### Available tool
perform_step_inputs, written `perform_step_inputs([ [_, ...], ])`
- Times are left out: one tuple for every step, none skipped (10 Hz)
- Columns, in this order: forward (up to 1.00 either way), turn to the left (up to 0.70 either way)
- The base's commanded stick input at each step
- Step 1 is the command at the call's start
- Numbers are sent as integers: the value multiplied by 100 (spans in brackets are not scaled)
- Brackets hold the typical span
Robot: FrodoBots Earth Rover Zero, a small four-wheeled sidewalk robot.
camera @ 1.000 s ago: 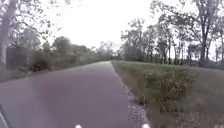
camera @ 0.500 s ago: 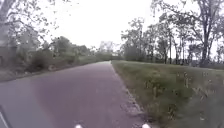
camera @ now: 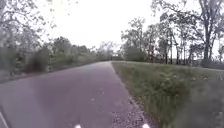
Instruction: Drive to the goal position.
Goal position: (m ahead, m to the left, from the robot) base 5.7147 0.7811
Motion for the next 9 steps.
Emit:
perform_step_inputs([
  [100, 0],
  [100, 0],
  [100, 0],
  [100, 0],
  [100, 0],
  [100, 0],
  [100, 0],
  [100, -16],
  [100, -36],
])
